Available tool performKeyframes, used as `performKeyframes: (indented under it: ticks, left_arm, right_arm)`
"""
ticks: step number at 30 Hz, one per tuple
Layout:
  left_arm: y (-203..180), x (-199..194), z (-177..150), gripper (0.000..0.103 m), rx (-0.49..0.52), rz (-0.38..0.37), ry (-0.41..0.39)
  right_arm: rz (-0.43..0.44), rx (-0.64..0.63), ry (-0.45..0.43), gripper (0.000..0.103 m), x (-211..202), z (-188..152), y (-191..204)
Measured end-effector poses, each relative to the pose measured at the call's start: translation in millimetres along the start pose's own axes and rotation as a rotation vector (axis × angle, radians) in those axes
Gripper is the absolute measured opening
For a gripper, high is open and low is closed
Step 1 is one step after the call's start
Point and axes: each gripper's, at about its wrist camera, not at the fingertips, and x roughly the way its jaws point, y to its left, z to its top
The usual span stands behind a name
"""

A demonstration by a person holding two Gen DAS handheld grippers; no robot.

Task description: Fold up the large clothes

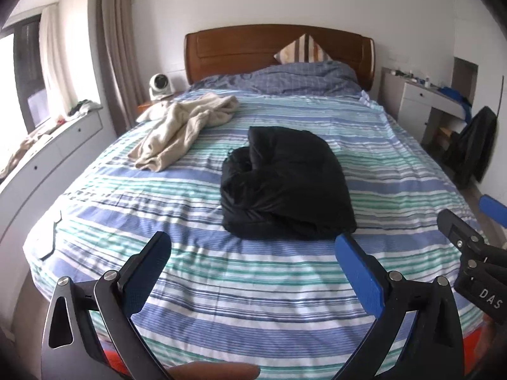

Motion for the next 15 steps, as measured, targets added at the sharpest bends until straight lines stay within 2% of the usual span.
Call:
performKeyframes:
  ticks: [12,15]
  left_arm:
    - [-3.5,-2.9,-4.5,0.103,0.005,0.005,-0.023]
    - [-5.7,-6.9,-4.7,0.103,0.009,0.026,-0.042]
  right_arm:
    - [-0.002,0.0,0.016,0.088,-1.4,-5.2,-2.1]
    - [0.003,0.002,0.012,0.088,-2.1,-5.0,-1.6]
